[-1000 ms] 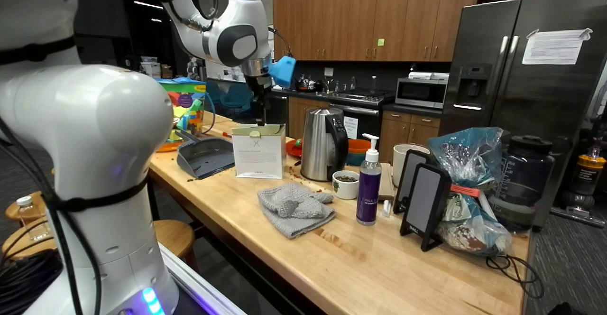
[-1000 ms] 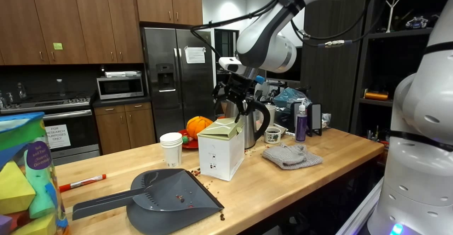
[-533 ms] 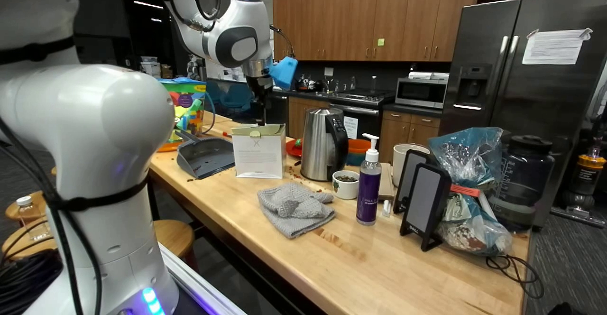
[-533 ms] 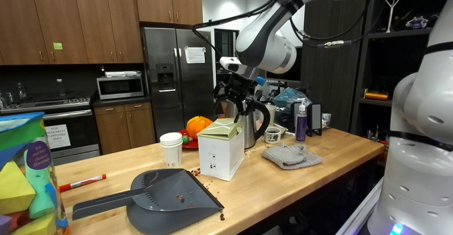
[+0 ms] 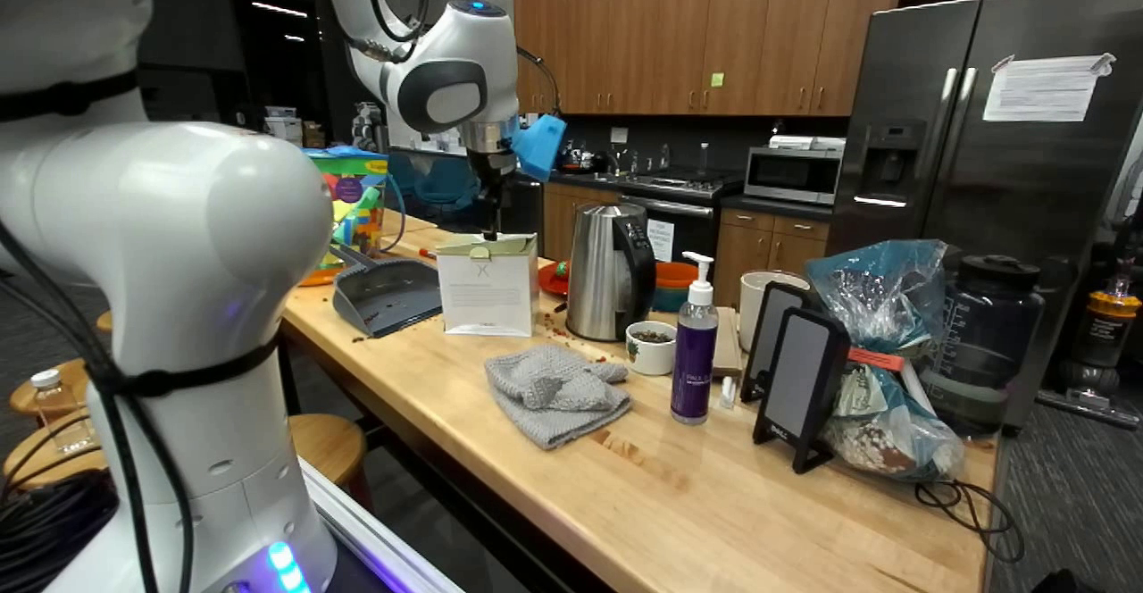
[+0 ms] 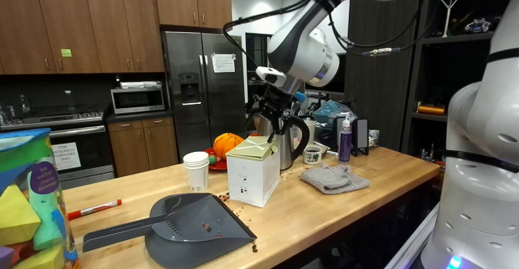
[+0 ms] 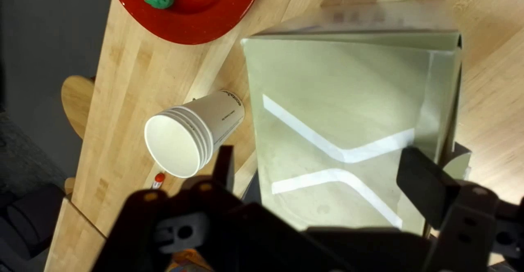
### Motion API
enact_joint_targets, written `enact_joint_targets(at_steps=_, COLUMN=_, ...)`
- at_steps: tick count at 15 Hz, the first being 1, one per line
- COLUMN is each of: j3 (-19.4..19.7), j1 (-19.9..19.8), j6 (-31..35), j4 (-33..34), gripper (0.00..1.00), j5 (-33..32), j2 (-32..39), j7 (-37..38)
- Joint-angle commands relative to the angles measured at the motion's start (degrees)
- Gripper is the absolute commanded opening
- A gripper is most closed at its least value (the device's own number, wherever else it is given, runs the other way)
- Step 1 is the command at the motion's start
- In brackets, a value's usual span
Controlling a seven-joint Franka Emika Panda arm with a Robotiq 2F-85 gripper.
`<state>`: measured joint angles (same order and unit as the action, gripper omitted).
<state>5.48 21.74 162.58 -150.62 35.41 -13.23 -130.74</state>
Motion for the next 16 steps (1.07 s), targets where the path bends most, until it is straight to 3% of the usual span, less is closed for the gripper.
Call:
enact_joint_targets(at_steps=1, j3=1.9, j1=1.9, j6=0.7, j4=-0.2, gripper=1.00, j5=5.0, j2=1.4, j7=-5.1)
enact_joint_targets(at_steps=9, j3=1.9, j1=1.7, j6=0.8, j4=0.0, gripper=1.00, j5=9.9, j2=2.5, j7=-9.8)
enact_joint_targets(at_steps=16, j3=-0.2, j1=0.4, j6=0.8, j4=-3.0, gripper=1.00, j5=5.5, j2=-1.6, j7=-6.1)
